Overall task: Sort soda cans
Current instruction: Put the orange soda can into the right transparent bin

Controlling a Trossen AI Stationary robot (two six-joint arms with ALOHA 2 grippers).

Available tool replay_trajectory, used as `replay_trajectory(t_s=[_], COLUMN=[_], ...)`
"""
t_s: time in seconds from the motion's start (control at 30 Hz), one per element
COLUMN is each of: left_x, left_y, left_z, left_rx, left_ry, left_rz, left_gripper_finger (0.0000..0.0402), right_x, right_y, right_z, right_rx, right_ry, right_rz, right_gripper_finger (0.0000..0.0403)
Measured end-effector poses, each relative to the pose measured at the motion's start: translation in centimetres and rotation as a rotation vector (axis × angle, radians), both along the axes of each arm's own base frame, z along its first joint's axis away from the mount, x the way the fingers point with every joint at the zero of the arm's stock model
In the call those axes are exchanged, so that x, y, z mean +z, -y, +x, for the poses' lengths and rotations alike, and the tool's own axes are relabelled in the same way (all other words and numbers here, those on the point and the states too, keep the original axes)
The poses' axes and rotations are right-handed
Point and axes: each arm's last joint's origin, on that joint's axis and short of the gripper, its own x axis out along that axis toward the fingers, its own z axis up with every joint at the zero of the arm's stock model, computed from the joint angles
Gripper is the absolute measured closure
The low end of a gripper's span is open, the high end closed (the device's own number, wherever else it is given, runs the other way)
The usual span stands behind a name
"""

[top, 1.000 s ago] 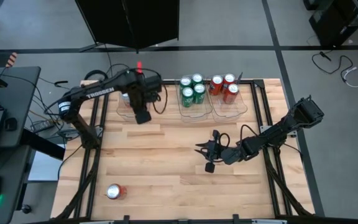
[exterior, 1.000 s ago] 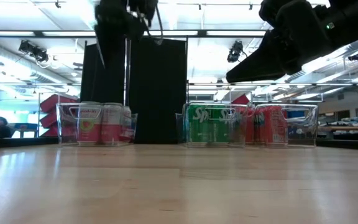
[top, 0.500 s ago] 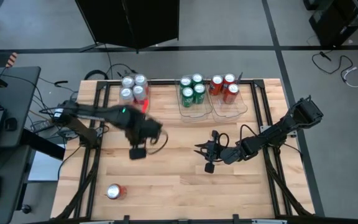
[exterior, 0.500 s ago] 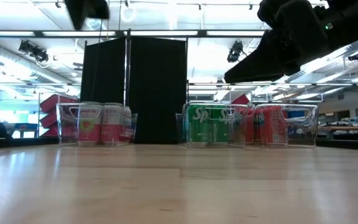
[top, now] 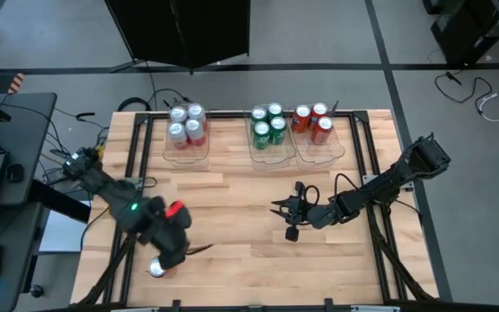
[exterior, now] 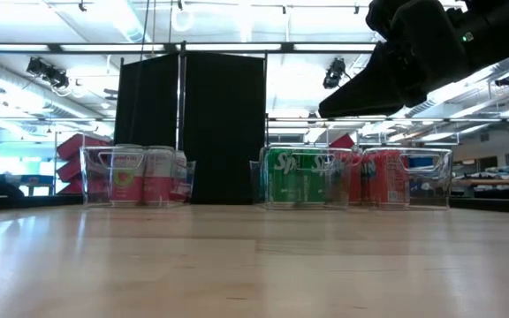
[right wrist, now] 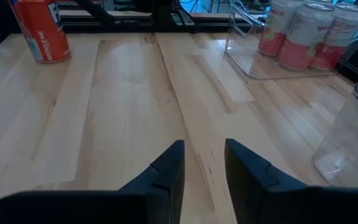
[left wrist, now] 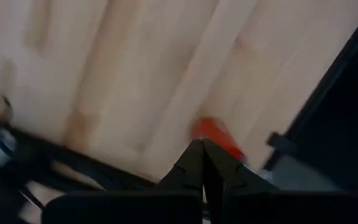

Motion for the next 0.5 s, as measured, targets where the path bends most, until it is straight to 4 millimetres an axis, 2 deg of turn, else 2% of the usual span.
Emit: replay_trajectory(t_s=[0.27,0.4,0.5], left_x=[0.0,0.0,-0.8], left_y=[4.0,5.6,6.3], left_z=[-3.8,-5.9,-6.9], left_rx=[0.409,0.541,0.605], left_ry=[0.025,0.108,0.121], left_rz=[-0.034,-0.031,-0.011], left_gripper_finger=[0.0399,0.0399,0.0400], right_x=[0.1,0.1,0.3], right_y=[0.0,0.0,0.0], right_z=[0.0,0.1,0.1], right_rx=[0.008,0.017,0.020], right_ry=[0.002,0.004,0.019], right_rz=[-0.017,-0.038,-0.037], right_gripper_finger=[0.0294,0.0291,0.0291])
